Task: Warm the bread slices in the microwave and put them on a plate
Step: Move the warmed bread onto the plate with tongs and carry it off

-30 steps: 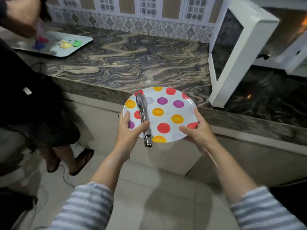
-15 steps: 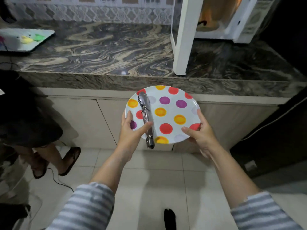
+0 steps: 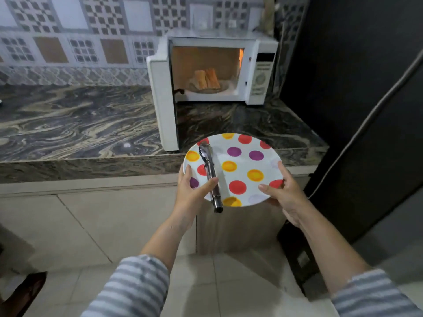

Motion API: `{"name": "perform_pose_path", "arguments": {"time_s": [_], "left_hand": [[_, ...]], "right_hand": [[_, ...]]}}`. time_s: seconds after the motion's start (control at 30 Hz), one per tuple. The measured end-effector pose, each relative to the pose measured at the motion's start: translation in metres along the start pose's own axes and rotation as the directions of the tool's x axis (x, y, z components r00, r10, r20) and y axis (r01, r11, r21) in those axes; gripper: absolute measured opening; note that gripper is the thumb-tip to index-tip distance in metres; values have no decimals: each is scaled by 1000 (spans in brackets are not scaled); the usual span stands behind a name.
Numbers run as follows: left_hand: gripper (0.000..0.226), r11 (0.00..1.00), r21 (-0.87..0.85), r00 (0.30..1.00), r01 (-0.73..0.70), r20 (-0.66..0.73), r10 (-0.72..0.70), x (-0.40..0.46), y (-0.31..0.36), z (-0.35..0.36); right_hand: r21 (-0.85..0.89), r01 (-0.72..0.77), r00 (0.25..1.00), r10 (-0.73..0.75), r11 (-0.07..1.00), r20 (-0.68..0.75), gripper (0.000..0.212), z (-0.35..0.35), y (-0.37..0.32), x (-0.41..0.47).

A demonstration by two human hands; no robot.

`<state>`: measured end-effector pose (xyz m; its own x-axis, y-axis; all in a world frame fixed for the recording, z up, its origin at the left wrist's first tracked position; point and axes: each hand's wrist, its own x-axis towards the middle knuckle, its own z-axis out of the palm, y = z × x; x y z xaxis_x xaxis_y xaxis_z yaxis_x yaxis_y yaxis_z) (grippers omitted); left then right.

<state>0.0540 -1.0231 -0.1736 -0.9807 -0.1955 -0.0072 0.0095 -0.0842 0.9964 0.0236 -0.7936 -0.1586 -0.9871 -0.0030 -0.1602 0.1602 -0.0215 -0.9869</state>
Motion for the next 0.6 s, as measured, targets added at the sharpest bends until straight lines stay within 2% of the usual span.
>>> {"name": "perform_pose_path", "arguments": {"time_s": [0.1, 0.23, 0.4, 0.6], "left_hand": [[92, 1000, -22, 999, -3, -35, 3, 31, 3, 36], [106, 1000, 8, 996, 13, -85, -12, 73, 11, 65], [78, 995, 99, 989, -8, -143, 22, 140, 18, 75], [87, 978, 207, 984, -24, -167, 59, 226, 17, 72]], "right_hand": [[-48, 12, 1000, -12, 999, 6, 93, -26, -20, 36], [-130, 19, 999, -14, 991, 40, 94, -42, -38, 88], [-269, 70, 992, -40, 961, 118, 98, -36, -59, 162], [-390, 86, 988, -28, 917, 151, 104, -15, -65, 256]]}}
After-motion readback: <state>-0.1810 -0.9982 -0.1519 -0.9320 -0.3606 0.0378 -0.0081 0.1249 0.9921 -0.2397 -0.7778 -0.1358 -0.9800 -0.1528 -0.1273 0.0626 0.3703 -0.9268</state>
